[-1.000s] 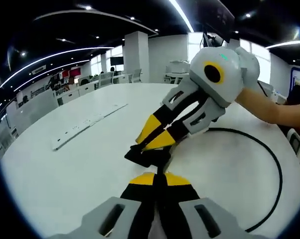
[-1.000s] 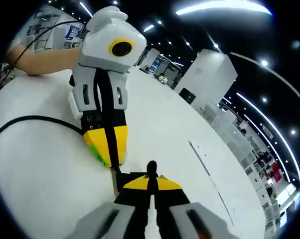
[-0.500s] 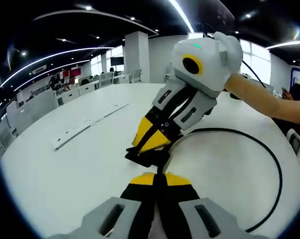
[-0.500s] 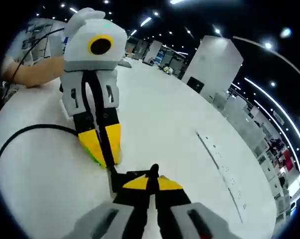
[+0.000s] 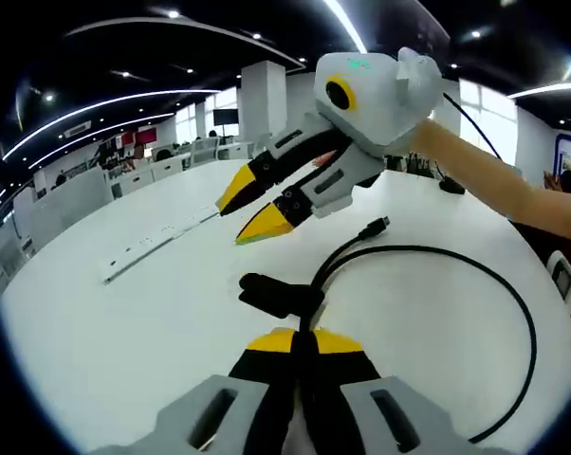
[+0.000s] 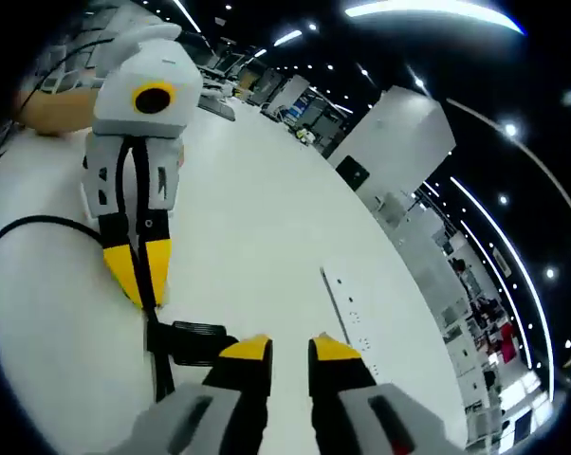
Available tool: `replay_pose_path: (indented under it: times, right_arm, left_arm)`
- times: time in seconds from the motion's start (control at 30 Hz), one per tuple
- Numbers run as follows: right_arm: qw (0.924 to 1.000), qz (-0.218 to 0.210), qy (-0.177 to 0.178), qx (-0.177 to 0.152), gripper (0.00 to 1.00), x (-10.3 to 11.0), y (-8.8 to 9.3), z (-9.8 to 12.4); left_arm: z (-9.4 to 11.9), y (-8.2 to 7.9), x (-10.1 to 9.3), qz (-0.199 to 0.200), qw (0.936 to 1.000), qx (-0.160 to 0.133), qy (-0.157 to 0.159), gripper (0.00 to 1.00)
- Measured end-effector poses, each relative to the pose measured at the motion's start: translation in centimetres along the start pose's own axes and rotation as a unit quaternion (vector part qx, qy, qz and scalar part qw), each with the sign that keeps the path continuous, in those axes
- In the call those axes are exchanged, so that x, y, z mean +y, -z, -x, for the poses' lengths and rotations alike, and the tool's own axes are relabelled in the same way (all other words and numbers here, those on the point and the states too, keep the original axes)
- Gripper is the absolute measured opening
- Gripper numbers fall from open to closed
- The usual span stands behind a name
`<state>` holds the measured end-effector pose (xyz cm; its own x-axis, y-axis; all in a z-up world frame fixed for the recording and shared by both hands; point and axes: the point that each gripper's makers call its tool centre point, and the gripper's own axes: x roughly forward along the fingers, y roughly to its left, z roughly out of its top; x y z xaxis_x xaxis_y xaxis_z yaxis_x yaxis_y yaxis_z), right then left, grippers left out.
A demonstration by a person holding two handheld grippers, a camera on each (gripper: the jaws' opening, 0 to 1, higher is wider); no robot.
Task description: Find the charging cable on the desk, coil it up and secure with Velcro.
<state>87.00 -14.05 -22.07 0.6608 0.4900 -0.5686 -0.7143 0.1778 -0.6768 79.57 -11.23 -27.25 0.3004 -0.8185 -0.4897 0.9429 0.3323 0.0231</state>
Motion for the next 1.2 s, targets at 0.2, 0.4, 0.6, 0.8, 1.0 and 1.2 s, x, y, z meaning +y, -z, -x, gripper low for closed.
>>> replay_pose_path:
  times: [0.2,0.4,0.6,0.8,1.0,1.2]
  right_arm:
    - [0.9960,0.054,-0.066,0.026,0.08,3.4,-0.7,-0.9]
    - [0.9944,0.046,-0.084,0.044,0.08,4.6,0.1,-2.3]
    - [0.9938,0.036,-0.094,0.048,0.06,4.8,0.7,-2.6]
    - [0.9937,0.022,-0.100,0.045,0.03,5.3,0.7,-2.4]
    - [0.9916,0.009,-0.125,0.033,0.03,6.4,0.0,-1.7]
    - [0.9887,0.017,-0.144,0.037,0.03,7.3,-0.4,-1.2]
  left_arm:
    - [0.1,0.0,-0.1,-0.008,0.9999,0.002,-0.007,0.06]
    - [0.1,-0.1,0.0,-0.008,0.9999,0.001,-0.012,0.06]
    - [0.1,-0.1,0.0,-0.008,0.9999,0.001,-0.012,0.06]
    - [0.2,-0.1,0.0,-0.009,0.9999,0.001,-0.012,0.06]
    - [0.2,-0.1,0.0,-0.008,0.9999,0.001,-0.012,0.06]
    - [0.2,-0.1,0.0,-0.008,0.9999,0.002,-0.013,0.06]
